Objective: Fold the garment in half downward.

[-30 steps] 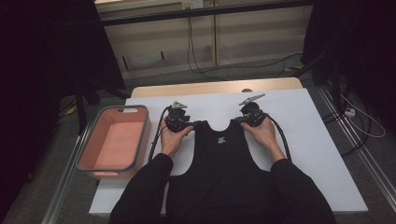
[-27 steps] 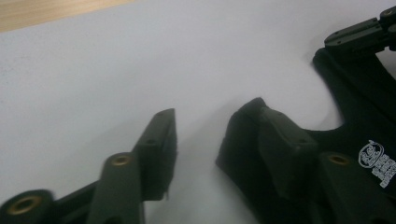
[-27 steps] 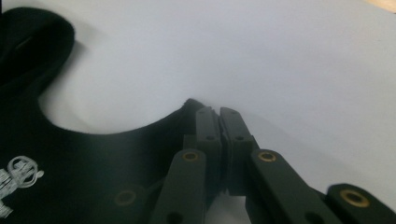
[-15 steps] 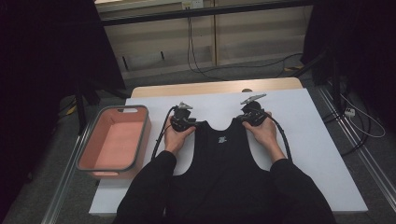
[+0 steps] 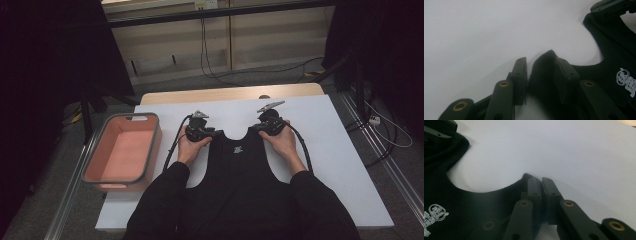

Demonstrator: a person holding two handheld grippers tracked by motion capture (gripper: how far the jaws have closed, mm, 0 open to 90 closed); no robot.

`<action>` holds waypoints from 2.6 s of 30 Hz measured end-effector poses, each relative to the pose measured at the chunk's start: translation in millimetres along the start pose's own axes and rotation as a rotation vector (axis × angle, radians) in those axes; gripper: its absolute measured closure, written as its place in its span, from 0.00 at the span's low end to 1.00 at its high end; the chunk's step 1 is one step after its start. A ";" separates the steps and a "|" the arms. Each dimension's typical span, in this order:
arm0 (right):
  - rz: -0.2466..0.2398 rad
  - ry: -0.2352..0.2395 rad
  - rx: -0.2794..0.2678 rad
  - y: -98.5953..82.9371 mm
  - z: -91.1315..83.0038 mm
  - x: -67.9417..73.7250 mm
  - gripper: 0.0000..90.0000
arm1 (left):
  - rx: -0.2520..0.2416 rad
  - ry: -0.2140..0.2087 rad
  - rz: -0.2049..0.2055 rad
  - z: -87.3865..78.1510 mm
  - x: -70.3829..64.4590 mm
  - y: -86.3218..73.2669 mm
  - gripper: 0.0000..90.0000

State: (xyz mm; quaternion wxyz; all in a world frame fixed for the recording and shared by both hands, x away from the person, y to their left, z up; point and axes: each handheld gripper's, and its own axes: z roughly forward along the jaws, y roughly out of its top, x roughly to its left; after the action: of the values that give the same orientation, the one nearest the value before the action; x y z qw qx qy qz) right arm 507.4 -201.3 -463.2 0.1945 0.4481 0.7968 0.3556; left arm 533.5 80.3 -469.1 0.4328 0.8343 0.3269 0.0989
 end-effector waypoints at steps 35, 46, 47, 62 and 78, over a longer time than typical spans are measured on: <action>0.082 0.040 -0.125 8.6 -30.9 -13.6 0.97 | -0.078 -0.043 -0.081 -31.0 5.7 12.4 0.98; 0.088 0.067 -0.193 18.5 -43.1 -14.3 0.97 | -0.123 -0.052 -0.051 -49.3 7.7 26.3 0.98; 0.089 0.070 -0.200 20.6 -44.9 -14.1 0.97 | -0.125 -0.049 -0.049 -50.7 7.4 27.6 0.98; 0.083 0.073 -0.282 41.8 -69.0 -16.3 0.97 | -0.207 -0.049 -0.018 -75.4 5.4 50.8 0.98; 0.064 0.060 -0.337 68.9 -88.0 -17.3 0.97 | -0.253 -0.027 -0.006 -96.4 11.9 72.9 0.98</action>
State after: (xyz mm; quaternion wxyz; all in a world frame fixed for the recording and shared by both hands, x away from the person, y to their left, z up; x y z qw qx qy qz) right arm 500.8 -226.8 -353.2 0.2316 0.4234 0.7166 0.5036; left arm 533.0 121.2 -354.8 0.5393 0.7732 0.3085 0.1266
